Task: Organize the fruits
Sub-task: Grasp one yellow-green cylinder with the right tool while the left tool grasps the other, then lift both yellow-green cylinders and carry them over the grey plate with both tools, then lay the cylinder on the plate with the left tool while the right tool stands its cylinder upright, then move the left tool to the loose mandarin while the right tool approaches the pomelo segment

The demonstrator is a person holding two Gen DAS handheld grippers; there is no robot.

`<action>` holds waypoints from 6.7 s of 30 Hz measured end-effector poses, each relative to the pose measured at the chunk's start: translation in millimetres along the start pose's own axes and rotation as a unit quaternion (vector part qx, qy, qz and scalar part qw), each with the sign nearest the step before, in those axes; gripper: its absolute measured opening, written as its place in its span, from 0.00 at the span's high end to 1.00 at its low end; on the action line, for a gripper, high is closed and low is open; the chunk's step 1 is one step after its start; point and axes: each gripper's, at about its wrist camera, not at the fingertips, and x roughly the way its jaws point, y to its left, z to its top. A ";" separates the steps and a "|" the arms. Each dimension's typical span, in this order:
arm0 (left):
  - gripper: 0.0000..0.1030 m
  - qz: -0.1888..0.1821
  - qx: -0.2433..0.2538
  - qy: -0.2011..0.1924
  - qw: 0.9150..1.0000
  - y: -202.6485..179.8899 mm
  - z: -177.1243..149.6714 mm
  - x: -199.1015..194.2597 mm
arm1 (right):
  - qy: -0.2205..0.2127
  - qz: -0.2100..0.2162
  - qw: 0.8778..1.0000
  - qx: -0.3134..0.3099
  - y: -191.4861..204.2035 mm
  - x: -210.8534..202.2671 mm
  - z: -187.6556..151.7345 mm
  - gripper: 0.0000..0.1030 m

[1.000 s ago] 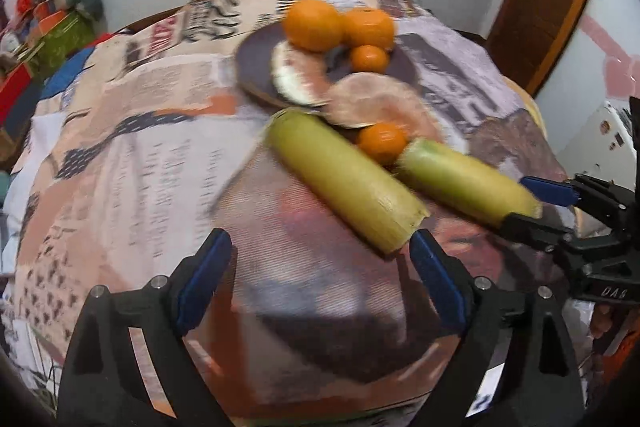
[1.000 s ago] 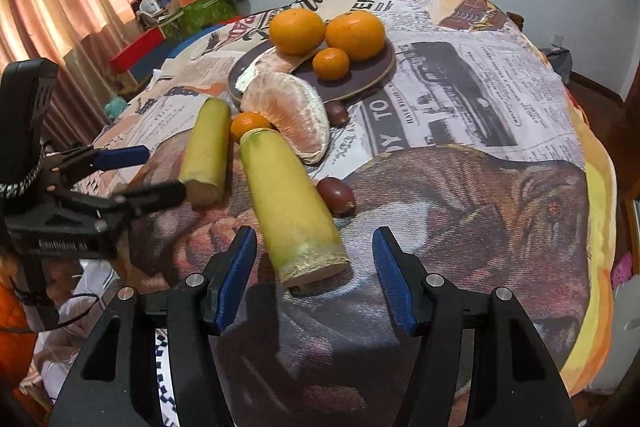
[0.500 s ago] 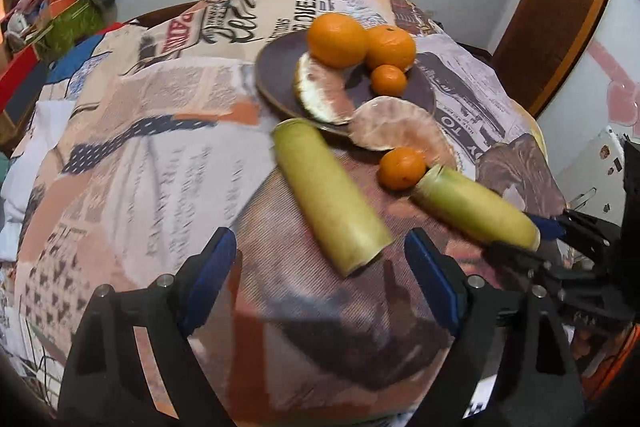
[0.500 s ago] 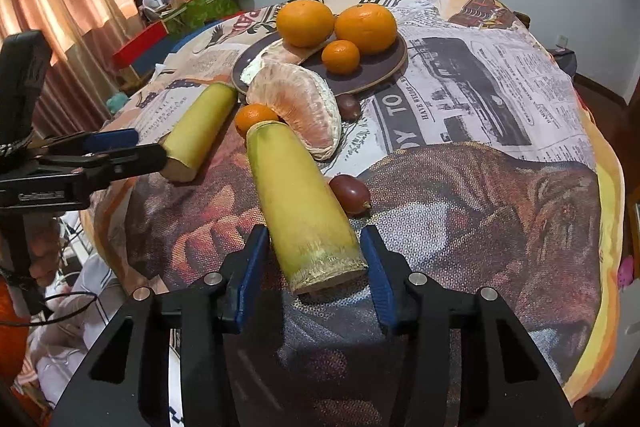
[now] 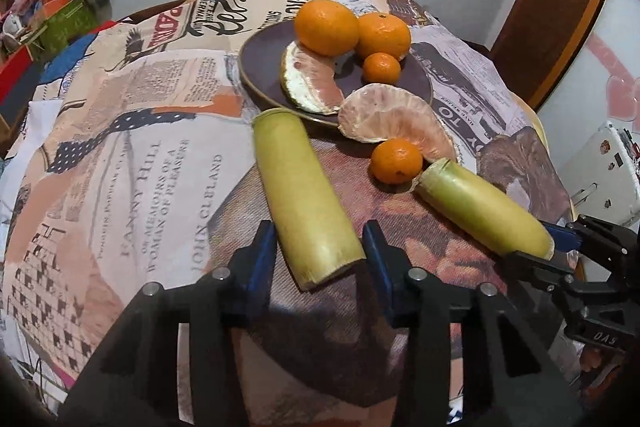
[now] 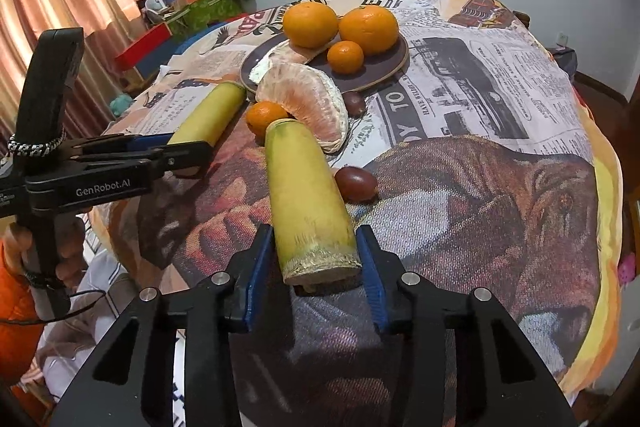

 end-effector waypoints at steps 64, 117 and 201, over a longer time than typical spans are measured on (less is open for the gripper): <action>0.65 -0.027 0.039 -0.031 0.998 15.2 21.0 -46.9 | -0.025 0.018 0.999 -0.009 11.1 -8.3 39.4 0.66; 0.66 -0.084 0.028 -0.066 0.994 -12.3 135.7 31.8 | -0.119 -0.041 0.992 -0.005 -36.9 5.5 134.8 0.68; 0.39 -0.032 0.048 -0.008 0.998 -40.2 44.1 13.8 | -0.062 -0.043 0.997 0.005 -33.7 -29.3 54.4 0.55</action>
